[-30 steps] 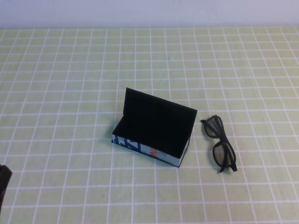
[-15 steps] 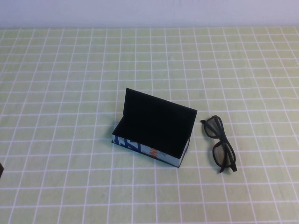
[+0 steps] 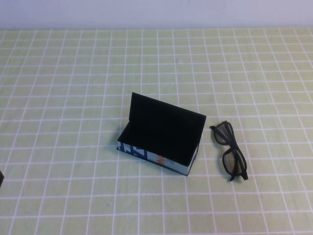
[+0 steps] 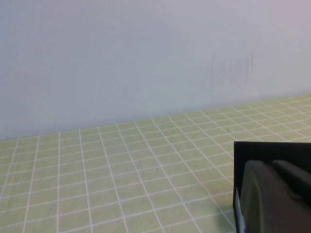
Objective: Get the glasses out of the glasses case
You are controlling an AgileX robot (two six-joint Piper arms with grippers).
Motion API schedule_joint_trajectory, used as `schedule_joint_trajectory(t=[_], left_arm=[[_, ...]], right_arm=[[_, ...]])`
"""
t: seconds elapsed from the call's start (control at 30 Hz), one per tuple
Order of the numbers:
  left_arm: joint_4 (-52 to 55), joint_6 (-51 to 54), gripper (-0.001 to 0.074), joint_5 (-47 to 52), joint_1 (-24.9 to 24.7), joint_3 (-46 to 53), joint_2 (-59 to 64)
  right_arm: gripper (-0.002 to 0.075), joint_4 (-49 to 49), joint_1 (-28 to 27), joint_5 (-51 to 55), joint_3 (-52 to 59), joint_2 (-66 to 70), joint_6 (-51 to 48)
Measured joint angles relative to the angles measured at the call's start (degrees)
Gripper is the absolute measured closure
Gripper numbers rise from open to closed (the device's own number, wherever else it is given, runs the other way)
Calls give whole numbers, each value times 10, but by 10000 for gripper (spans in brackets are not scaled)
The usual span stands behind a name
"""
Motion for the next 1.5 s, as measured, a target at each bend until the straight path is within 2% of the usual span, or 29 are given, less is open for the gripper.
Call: schedule_joint_trajectory(t=[0.13, 0.27, 0.47, 0.93, 1.0, 1.1, 1.2, 1.5], left_arm=[[0, 0, 739, 0, 0, 0, 0], [0, 0, 739, 0, 0, 0, 0], [0, 0, 739, 0, 0, 0, 0], [1, 0, 739, 2, 0, 0, 1], [1, 0, 739, 2, 0, 0, 1], [1, 0, 739, 2, 0, 0, 1], [0, 0, 739, 2, 0, 0, 1], [0, 0, 739, 2, 0, 0, 1]], right_arm=[[742, -10, -2, -5, 2, -6, -6], [742, -65, -38, -36, 29, -46, -22], [742, -79, -82, -57, 109, -137, -26], [743, -67, -90, -76, 145, -138, -27], [743, -110, -90, -77, 148, -138, 9], [743, -240, -90, -65, 153, -138, 162], [743, -320, -90, -60, 164, -138, 246], [743, -361, -90, -36, 177, -138, 283]])
